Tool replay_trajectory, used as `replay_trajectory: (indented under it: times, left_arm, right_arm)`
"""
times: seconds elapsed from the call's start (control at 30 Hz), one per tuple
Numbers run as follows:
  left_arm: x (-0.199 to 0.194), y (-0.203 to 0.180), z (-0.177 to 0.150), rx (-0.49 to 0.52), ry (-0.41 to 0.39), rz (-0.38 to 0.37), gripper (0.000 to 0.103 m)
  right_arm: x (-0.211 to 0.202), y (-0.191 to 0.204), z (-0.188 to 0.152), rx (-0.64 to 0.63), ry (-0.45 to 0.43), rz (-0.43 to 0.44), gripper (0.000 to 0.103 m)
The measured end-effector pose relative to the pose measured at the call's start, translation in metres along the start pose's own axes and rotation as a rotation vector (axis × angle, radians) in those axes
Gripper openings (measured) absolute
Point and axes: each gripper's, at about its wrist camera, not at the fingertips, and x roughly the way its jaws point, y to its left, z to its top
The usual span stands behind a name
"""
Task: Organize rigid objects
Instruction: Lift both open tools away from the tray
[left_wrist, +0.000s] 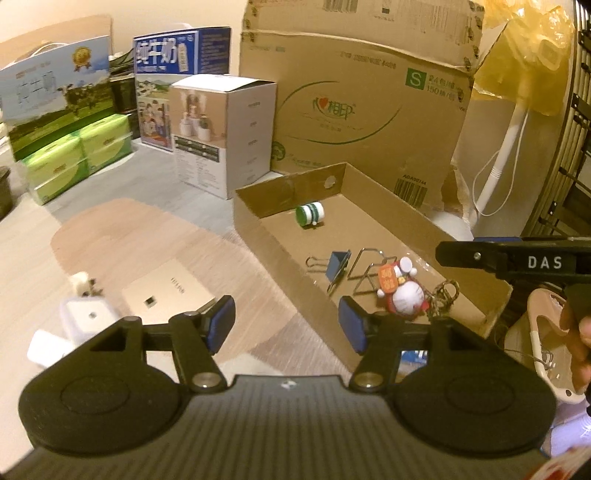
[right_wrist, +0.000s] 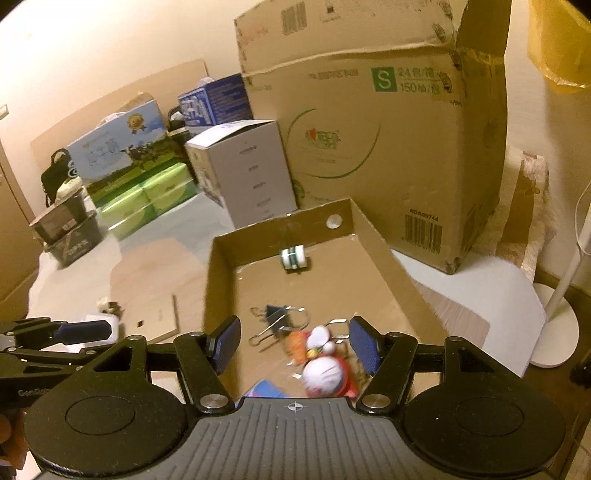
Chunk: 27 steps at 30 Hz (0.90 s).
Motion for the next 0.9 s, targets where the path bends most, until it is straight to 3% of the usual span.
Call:
replay_trajectory:
  times: [0.53, 0.9]
  left_arm:
    - [-0.073, 0.035, -0.053, -0.061, -0.004, 0.059, 0.066]
    - [-0.110, 0.080, -0.088, -0.102, -0.004, 0.152, 0.073]
  right_arm:
    - [-0.047, 0.057, -0.029, -0.034, -0.017, 0.023, 0.066]
    - [-0.054, 0.095, -0.048, -0.067, -0.004, 0.056, 0.067]
